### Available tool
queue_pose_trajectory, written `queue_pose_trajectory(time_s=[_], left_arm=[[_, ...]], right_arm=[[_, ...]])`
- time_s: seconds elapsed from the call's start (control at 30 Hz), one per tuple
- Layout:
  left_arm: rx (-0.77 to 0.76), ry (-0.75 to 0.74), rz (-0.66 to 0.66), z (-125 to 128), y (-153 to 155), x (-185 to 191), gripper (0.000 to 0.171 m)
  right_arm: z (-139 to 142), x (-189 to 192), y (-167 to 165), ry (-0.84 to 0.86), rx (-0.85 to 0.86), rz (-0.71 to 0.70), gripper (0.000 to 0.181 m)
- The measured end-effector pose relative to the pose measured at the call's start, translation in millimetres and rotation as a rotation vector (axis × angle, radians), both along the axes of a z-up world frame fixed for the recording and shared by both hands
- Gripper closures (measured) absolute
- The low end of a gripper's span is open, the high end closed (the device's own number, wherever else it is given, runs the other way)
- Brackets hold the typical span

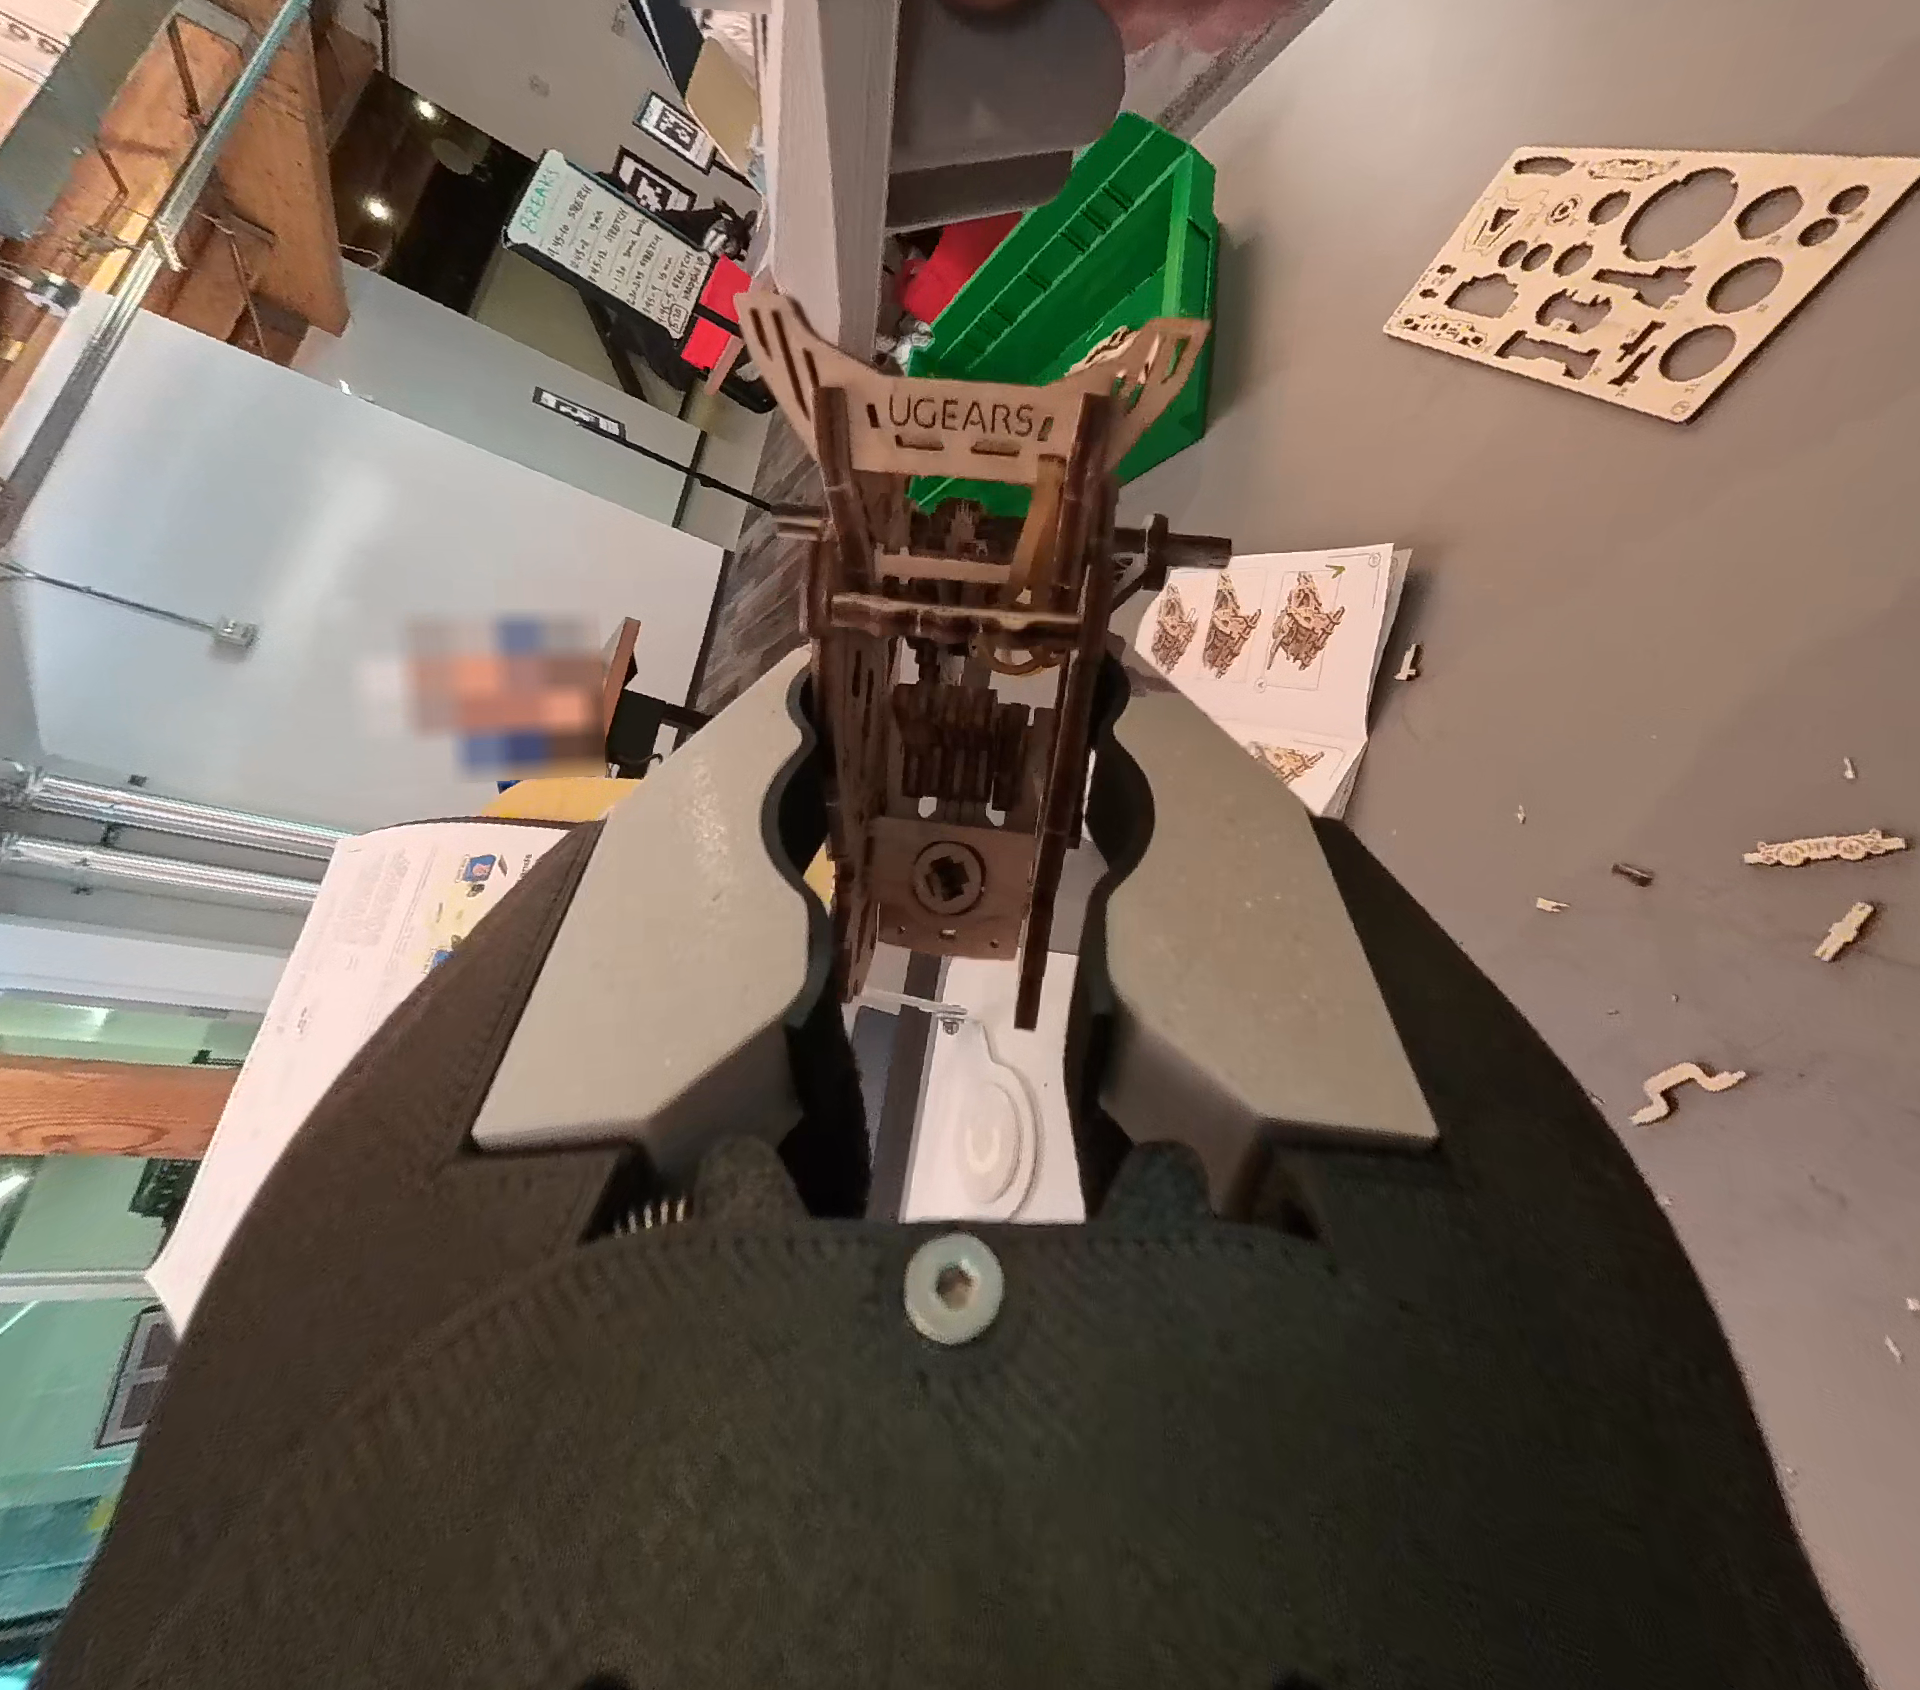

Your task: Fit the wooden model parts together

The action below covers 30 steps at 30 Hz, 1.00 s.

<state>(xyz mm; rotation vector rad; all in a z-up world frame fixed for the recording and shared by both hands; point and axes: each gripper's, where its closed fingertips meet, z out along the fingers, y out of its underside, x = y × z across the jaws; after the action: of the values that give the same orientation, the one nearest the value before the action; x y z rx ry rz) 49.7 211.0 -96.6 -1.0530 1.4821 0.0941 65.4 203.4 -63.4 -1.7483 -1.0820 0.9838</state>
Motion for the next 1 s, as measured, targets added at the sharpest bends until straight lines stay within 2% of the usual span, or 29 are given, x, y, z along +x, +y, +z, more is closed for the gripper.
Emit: queue_pose_trajectory(time_s=[0.33,0.7,1.0], left_arm=[[0.035,0.050,0.025,-3.3,1.4,-1.7,0.128],[0.043,0.124,0.002,-14.4,-4.0,5.3,0.129],[0.012,0.103,0.007,-14.6,-3.2,4.6,0.129]], right_arm=[[2.2,-2.5,-4.0,-0.026,0.054,0.014,0.181],[0.6,-1.6,4.0,-0.011,0.036,-0.014,0.181],[-0.9,-0.9,-1.2,-0.008,0.039,0.004,0.181]])
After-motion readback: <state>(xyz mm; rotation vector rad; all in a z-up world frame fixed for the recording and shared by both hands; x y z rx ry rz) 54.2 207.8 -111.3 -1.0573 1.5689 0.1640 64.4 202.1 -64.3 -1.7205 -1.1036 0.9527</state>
